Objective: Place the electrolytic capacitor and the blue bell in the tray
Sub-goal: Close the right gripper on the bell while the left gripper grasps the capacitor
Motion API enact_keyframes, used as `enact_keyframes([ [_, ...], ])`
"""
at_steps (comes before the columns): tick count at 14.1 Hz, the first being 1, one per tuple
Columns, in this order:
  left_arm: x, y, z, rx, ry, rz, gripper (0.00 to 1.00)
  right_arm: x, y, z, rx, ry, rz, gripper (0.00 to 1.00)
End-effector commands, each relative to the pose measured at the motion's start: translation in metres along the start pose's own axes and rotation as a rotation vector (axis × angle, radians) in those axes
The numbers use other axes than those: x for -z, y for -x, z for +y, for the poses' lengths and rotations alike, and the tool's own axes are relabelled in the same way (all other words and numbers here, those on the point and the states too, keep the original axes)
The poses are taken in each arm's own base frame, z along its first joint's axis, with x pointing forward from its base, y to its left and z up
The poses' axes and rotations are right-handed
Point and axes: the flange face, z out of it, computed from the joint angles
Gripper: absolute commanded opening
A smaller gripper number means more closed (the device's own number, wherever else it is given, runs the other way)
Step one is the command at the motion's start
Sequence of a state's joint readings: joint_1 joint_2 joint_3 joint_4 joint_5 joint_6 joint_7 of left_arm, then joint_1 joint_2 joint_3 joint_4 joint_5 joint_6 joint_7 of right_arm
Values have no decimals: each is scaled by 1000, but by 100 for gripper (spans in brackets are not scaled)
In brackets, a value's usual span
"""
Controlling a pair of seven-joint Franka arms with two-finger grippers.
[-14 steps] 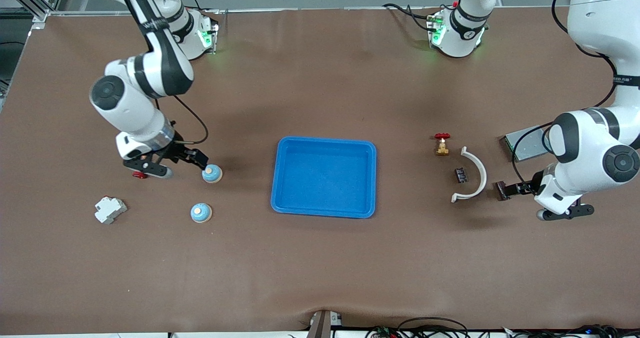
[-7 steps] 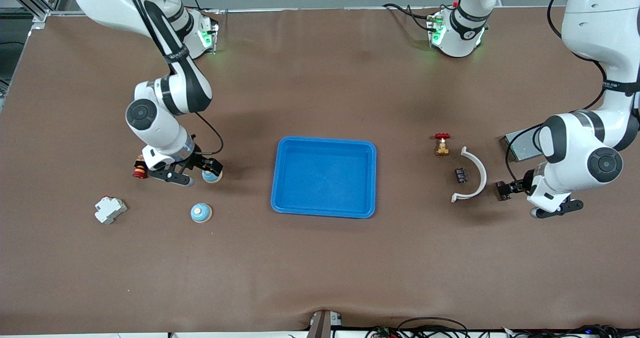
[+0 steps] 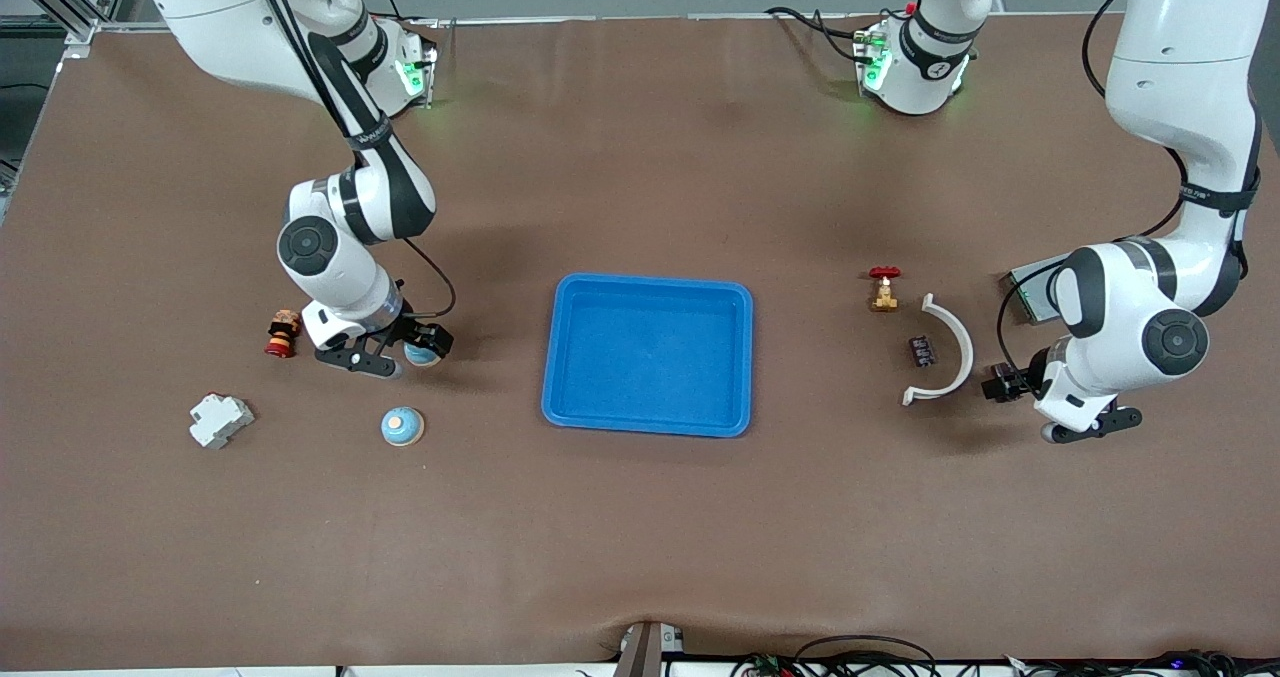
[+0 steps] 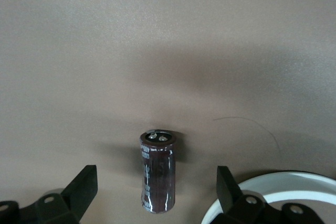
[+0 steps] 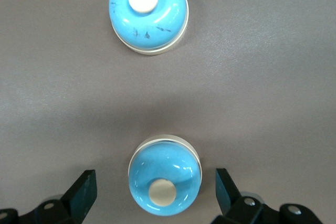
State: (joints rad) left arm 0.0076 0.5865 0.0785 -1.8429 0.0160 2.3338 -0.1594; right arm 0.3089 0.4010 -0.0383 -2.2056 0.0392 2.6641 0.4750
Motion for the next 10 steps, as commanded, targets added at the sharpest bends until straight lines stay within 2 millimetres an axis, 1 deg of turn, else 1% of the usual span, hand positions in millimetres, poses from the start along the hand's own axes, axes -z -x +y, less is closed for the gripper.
enact_keyframes([
  [1, -7, -2, 3, 9, -1, 2, 100, -8, -1, 0, 0, 7, 12, 100],
  [4, -12, -3, 3, 10, 1, 10, 100, -20, -2, 2, 5, 5, 25, 100],
  [7, -13, -3, 3, 10, 1, 10, 100, -21, -1, 2, 6, 7, 22, 100],
  [8, -12, -3, 3, 13, 1, 11, 94, -21, -1, 2, 6, 7, 22, 100],
  [9, -13, -3, 4, 29, 5, 9, 80, -22, 0, 2, 8, 7, 21, 100],
  [10, -13, -3, 5, 46, 5, 9, 67, -22, 0, 2, 8, 7, 21, 89],
])
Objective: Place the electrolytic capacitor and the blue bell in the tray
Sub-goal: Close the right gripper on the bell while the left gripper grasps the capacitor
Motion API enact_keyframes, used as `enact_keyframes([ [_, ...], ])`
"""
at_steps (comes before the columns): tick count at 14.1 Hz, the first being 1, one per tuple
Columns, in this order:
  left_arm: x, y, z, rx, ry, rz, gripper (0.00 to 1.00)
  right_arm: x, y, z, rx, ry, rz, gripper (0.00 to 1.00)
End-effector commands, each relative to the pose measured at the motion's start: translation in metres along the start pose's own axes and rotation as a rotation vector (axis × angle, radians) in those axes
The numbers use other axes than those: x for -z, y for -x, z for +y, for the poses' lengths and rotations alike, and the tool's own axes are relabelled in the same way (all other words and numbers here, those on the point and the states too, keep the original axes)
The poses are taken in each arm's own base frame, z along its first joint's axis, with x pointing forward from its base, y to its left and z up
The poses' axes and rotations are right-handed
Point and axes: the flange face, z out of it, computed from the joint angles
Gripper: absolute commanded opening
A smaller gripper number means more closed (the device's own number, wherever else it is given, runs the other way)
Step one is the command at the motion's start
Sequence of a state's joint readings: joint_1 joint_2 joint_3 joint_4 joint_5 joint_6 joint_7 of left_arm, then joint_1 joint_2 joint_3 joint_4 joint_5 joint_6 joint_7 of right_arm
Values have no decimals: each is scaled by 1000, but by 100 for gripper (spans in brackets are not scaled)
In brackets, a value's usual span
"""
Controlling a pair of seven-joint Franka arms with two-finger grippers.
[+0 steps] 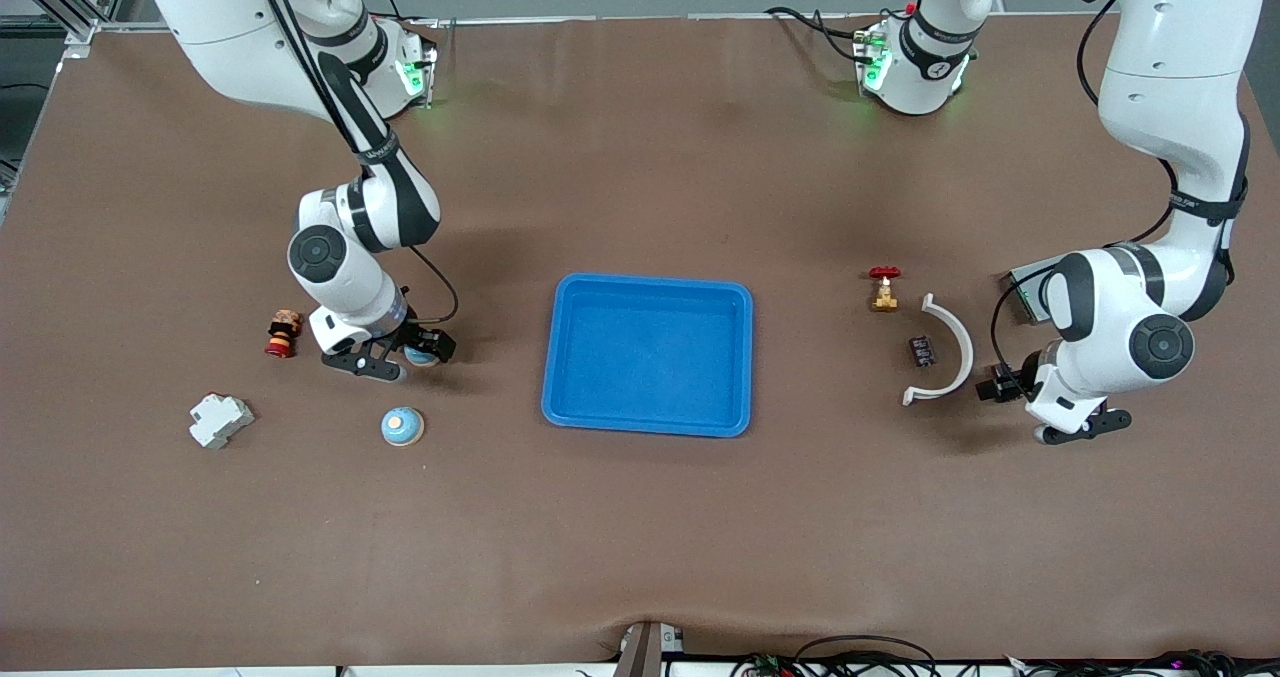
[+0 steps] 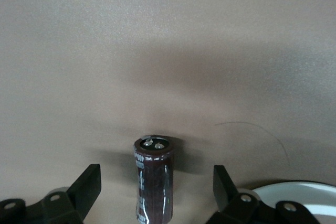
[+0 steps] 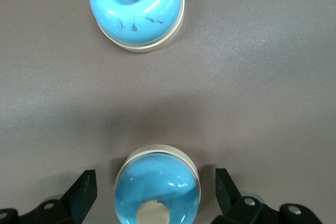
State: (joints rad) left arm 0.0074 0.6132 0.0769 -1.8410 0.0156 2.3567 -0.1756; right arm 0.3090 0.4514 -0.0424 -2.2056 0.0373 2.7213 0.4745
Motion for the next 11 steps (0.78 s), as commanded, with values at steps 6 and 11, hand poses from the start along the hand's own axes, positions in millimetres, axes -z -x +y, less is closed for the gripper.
enact_keyframes([
  [6, 0, -2, 6, 53, 5, 10, 26, 5, 3, -11, 21, 5, 5, 0],
  [11, 1, -3, 2, 59, 6, 11, 2, 35, 23, -60, -30, 16, -31, 0],
])
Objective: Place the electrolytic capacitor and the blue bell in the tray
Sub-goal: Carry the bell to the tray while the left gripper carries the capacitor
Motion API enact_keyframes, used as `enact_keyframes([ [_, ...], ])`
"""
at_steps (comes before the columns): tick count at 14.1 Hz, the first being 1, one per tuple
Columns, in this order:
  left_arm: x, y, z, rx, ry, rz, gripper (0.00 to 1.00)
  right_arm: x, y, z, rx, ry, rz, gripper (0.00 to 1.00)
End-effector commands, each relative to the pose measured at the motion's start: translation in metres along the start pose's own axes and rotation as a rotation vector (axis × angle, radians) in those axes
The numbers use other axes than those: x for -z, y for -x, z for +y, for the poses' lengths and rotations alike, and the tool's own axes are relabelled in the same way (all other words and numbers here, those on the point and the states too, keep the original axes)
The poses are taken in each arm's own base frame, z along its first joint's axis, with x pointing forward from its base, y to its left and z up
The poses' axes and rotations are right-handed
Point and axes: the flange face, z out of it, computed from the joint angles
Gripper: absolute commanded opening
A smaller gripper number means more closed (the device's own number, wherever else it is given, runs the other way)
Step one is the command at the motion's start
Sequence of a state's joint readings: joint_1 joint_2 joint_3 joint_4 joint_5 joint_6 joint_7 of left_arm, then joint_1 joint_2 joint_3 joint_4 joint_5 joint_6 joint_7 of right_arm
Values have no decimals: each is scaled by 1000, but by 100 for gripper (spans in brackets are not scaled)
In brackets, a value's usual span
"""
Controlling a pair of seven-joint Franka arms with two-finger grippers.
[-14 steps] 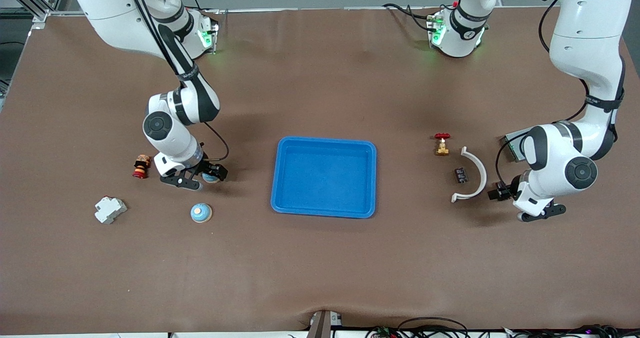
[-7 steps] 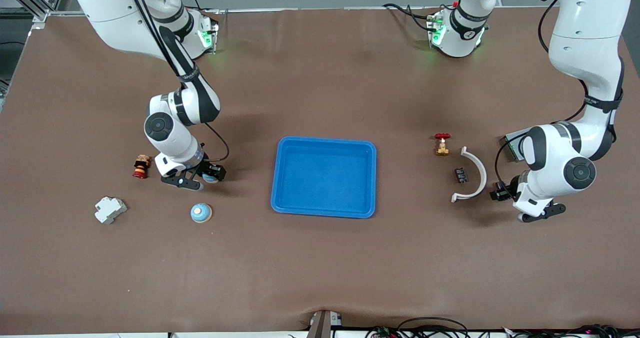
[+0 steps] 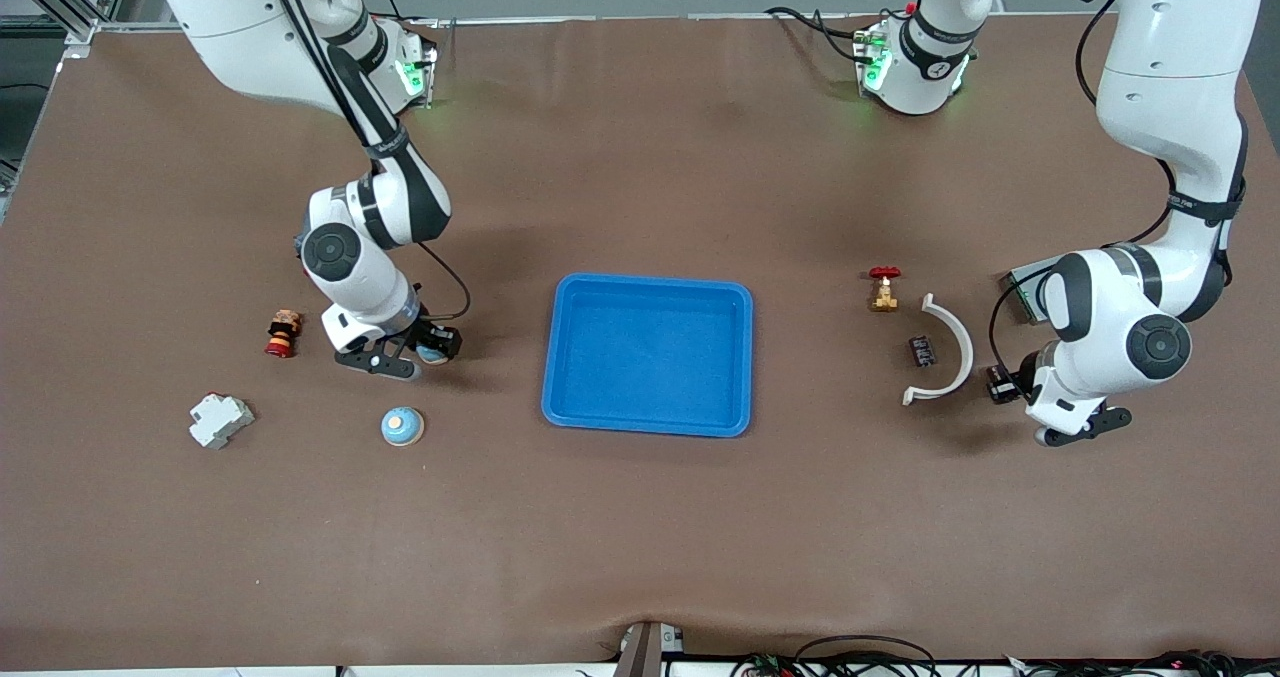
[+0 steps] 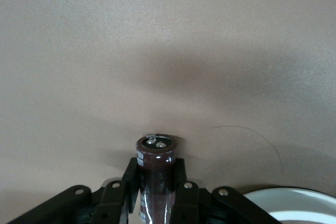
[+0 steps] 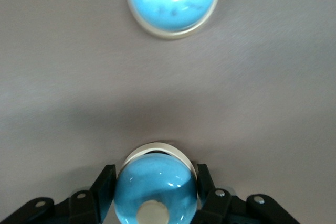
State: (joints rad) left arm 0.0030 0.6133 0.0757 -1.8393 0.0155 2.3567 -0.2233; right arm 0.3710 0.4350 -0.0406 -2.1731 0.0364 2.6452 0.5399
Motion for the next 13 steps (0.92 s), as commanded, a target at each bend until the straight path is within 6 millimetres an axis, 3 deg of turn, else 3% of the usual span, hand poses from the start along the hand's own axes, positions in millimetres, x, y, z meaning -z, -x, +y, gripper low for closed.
enact_keyframes([
  [1, 1, -3, -1, 16, 6, 9, 1, 26, 17, -37, -52, 9, -9, 0],
  [5, 20, -10, 1, 14, 11, 28, 0, 47, 37, -96, -124, -14, 6, 0],
  [7, 39, -14, 2, 26, 8, 7, 0, 56, 48, -122, -150, -36, 16, 0],
  [10, 87, -20, 11, 35, -1, -56, 0, 63, 64, -161, -199, -64, 29, 0],
  [13, 140, -22, 46, 127, 9, -93, 0, 53, 77, -201, -241, -79, 34, 0],
])
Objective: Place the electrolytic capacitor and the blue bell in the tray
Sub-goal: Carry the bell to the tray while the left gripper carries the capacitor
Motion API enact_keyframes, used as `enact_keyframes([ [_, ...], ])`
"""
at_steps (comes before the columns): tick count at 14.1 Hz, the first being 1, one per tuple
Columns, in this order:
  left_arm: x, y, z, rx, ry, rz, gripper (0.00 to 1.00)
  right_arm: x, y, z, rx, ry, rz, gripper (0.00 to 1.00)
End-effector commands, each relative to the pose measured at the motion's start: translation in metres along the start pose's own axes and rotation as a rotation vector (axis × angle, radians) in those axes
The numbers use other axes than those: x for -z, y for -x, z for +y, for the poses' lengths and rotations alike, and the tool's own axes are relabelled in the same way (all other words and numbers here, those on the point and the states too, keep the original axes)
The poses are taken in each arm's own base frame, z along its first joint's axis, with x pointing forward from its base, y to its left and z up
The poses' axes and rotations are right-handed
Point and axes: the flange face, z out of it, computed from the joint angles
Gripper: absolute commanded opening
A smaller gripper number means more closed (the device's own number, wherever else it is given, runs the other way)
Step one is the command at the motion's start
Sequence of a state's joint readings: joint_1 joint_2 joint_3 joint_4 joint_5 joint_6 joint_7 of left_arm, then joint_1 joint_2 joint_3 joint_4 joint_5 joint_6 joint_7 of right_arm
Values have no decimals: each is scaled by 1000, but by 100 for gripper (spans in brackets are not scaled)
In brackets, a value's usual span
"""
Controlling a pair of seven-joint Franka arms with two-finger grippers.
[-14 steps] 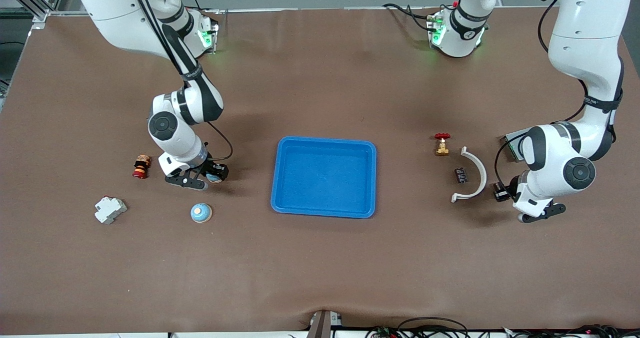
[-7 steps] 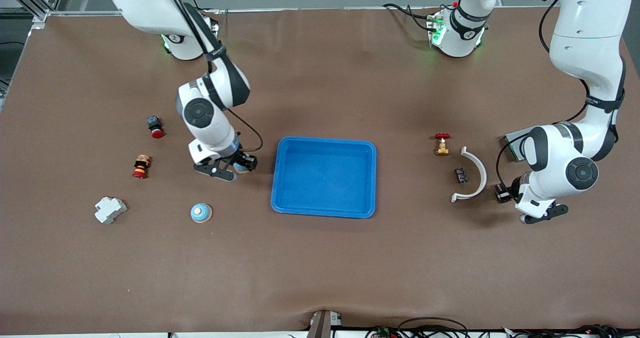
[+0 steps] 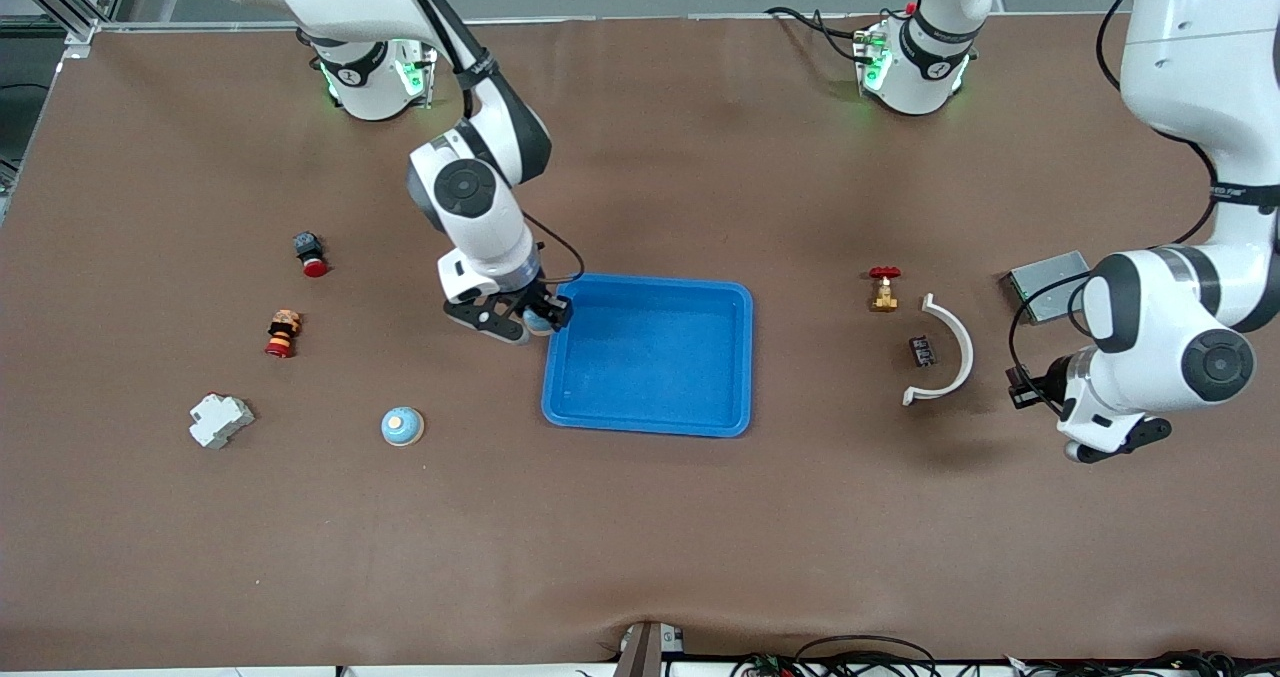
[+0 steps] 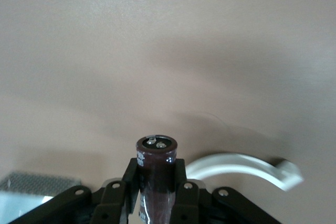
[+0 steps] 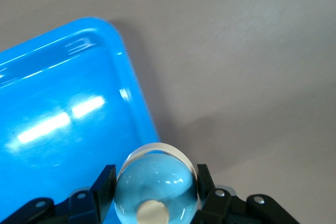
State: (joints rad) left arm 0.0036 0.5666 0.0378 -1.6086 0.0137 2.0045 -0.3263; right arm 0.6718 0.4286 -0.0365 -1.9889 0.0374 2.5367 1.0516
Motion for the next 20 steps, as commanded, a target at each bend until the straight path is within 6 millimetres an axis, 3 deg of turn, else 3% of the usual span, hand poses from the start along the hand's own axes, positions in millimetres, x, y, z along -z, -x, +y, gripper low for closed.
enact_keyframes([
  [1, 48, 8, 37, 86, 20, -22, 0, -19, 10, -32, -50, -1, 4, 0],
  [3, 66, 20, 69, 161, 42, -23, 0, -32, 18, -44, -62, 2, 3, 0],
  [7, 78, 60, 147, 310, 73, -33, 0, -59, 28, -64, -84, 6, 5, 0],
  [9, 76, 87, 193, 347, 64, -27, 0, -66, 30, -66, -86, 7, 2, 0],
  [11, 71, 111, 227, 395, 52, -25, 0, -69, 31, -66, -84, 8, 1, 0],
  [17, 54, 164, 297, 475, 61, -2, 0, -88, 37, -65, -93, 30, -4, 0],
  [18, 47, 170, 307, 488, 59, -3, 0, -87, 36, -65, -96, 29, -4, 46],
  [19, 38, 179, 317, 500, 52, -10, 0, -87, 36, -65, -106, 29, -3, 99],
  [20, 28, 187, 328, 519, 48, -10, 0, -87, 36, -65, -107, 30, 1, 100],
])
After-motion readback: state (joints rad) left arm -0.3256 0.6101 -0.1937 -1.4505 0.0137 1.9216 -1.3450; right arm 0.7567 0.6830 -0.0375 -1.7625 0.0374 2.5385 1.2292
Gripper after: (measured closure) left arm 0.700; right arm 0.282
